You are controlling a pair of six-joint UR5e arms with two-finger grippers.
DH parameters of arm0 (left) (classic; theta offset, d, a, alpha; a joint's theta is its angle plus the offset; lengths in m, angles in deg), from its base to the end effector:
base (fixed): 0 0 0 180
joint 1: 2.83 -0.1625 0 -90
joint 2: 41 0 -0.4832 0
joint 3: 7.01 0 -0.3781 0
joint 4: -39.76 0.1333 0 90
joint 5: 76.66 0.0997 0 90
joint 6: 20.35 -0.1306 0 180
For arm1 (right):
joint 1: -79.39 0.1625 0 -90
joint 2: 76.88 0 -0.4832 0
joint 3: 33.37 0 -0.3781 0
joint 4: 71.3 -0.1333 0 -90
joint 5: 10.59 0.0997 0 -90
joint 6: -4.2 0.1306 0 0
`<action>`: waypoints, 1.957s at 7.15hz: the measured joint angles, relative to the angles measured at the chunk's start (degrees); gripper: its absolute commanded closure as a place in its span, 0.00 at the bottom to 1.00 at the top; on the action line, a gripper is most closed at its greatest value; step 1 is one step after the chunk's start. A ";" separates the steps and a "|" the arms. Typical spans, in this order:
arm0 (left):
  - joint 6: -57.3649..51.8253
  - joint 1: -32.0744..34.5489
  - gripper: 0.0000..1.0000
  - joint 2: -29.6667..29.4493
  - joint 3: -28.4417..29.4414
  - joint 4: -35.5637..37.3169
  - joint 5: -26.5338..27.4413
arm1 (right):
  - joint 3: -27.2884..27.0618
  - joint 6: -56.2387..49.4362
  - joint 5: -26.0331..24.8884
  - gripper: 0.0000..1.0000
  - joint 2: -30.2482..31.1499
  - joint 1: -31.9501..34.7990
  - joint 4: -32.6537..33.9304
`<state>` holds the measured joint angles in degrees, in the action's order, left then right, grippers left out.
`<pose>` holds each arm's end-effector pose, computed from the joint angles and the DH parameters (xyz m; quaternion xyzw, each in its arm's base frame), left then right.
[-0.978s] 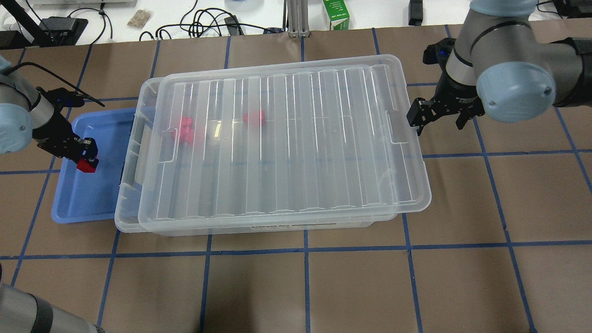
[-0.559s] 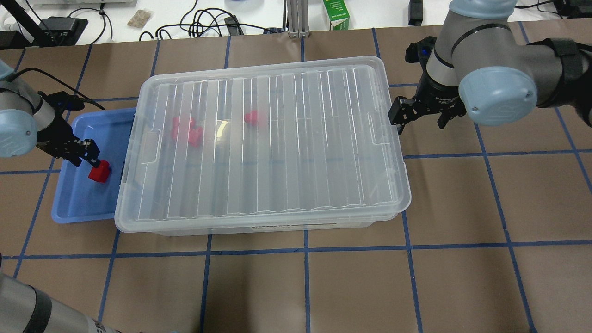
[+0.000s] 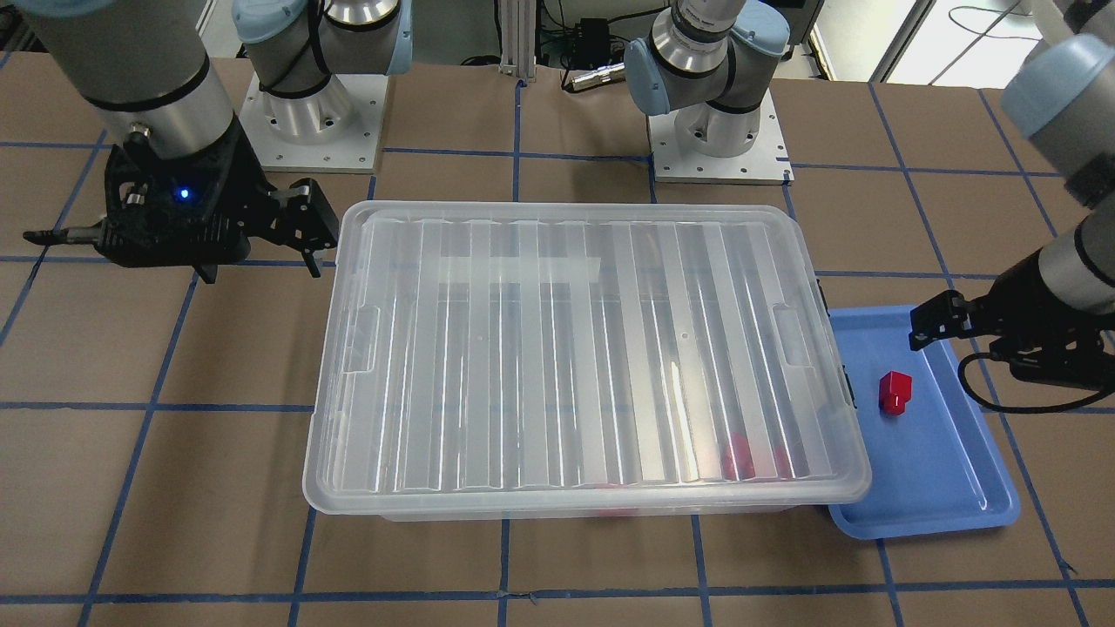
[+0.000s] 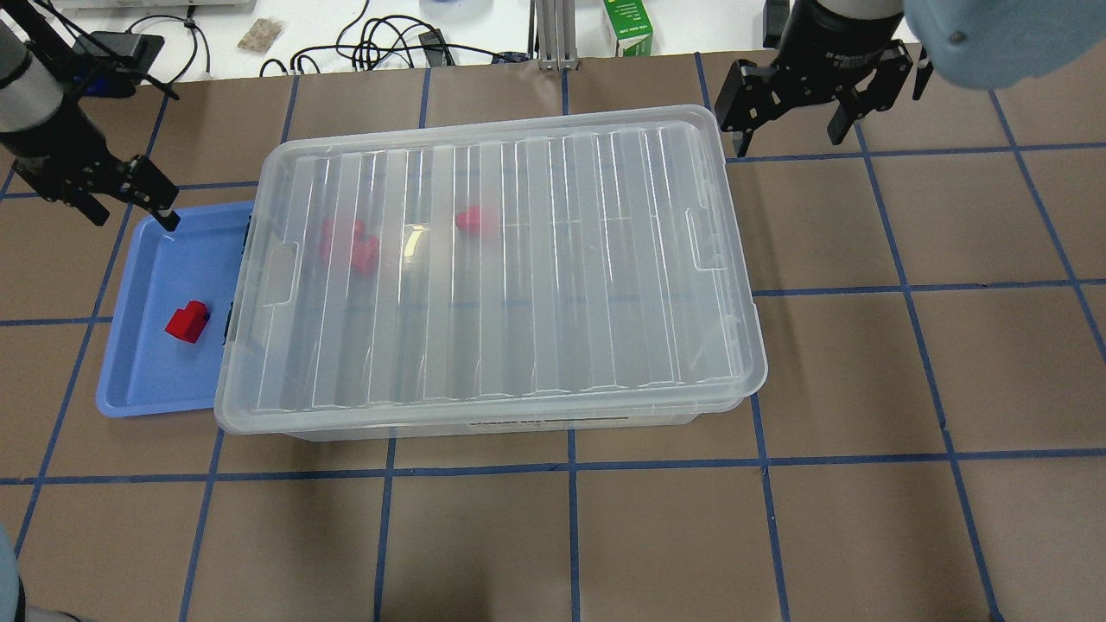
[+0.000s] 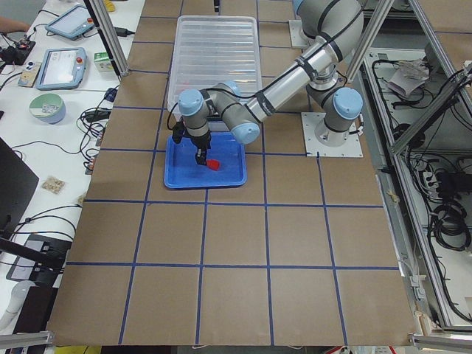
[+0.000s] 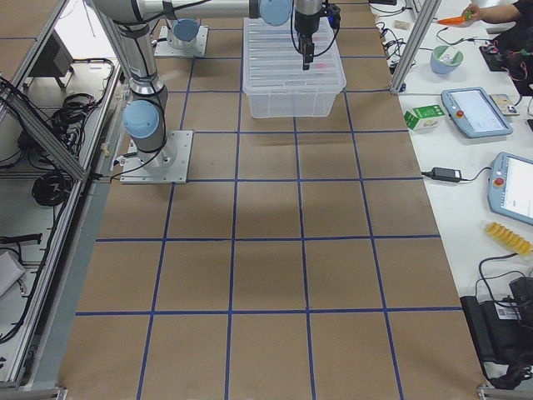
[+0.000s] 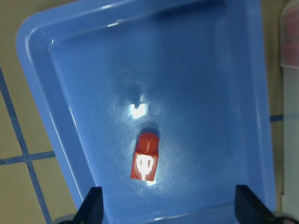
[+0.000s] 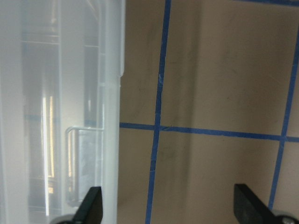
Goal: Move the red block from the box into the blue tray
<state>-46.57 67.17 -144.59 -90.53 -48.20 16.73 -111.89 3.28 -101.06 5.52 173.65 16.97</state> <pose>0.0792 -0.5847 0.4467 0.0555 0.9970 0.0523 0.0098 0.1724 -0.5343 0.5403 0.0451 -0.9988 0.0189 0.0036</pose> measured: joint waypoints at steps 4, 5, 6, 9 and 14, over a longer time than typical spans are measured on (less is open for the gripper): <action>24.57 17.50 0.00 8.55 1.60 -7.55 0.29 | 2.09 4.01 0.53 0.00 -1.73 5.21 -2.97; 25.89 18.24 0.00 10.76 -0.69 -7.30 0.22 | 2.04 4.05 0.63 0.00 -1.77 5.26 -2.92; 26.38 18.48 0.00 12.39 -2.91 -6.52 0.19 | 2.00 4.05 0.58 0.00 -1.79 5.25 -2.87; 26.79 18.57 0.00 14.59 -5.84 -4.00 0.35 | 2.01 4.07 0.42 0.00 -1.81 5.24 -2.86; 27.17 18.79 0.00 14.08 -5.76 -2.87 1.49 | 1.97 4.08 0.16 0.00 -1.80 5.23 -2.87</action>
